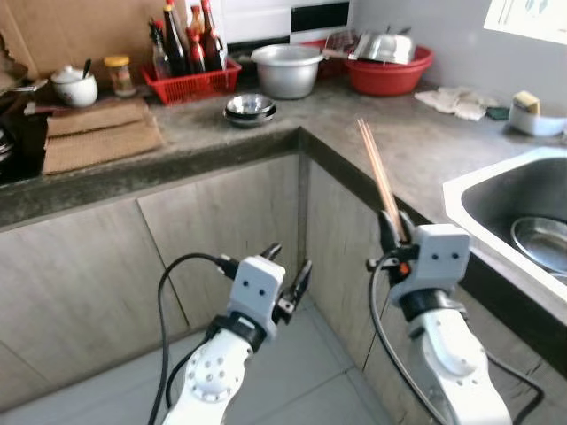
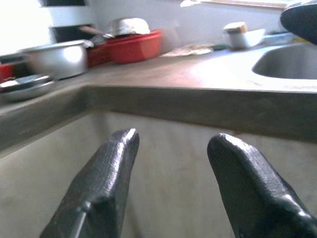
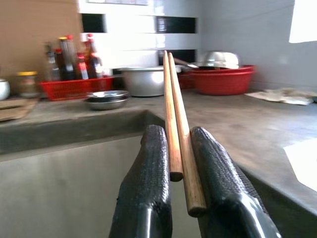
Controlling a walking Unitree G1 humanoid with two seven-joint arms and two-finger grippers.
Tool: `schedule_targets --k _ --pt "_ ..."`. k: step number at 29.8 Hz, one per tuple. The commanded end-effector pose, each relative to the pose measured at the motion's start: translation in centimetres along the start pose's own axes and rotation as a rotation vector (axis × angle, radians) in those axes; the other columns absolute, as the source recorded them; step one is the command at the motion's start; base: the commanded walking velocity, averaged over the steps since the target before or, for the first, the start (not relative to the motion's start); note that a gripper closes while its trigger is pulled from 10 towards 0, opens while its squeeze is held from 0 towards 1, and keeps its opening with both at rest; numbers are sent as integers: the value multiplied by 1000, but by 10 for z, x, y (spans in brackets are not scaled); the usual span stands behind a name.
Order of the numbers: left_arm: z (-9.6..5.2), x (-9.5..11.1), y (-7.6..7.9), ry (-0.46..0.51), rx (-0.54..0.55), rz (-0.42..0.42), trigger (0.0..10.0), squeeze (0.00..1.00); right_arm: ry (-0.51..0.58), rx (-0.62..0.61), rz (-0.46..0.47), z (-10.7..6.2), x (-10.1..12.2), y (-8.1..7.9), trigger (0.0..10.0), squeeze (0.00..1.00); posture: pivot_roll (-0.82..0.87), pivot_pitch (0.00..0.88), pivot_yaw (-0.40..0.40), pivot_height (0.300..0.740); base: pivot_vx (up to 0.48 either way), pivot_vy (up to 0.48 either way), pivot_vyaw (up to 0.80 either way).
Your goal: Kitchen organization
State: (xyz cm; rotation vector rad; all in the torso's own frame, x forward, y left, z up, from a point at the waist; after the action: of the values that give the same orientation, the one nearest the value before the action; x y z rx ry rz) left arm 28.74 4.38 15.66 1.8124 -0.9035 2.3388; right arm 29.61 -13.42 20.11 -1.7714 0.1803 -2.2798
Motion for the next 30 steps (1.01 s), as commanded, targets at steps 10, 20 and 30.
schedule_targets --k 10,20,30 --pt "0 0 3 0 -18 11 10000 0 14 -14 -7 2 3 3 10000 0 -5 0 3 740 272 0 -790" --pt "1 0 3 0 -19 12 10000 0 14 -17 -9 2 3 3 10000 0 -4 0 3 740 276 0 -783" --pt "1 0 3 -4 -15 6 10000 0 4 -10 -17 4 2 3 10000 0 -4 0 2 740 275 0 -779"
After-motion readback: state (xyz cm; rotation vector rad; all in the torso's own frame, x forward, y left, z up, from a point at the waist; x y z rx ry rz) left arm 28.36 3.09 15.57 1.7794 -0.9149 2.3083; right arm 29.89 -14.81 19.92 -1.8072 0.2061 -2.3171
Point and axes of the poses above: a point about 5 cm out from each wrist's last joint towards the gripper, its own z axis pointing out of the wrist towards the gripper, its own x axis along the axis of the wrist's last joint, y = z × x, the point moved 5 cm from there along z, pointing out of the wrist towards the gripper, and after that the axes turned 15 degrees about z, right-handed, at the moved point
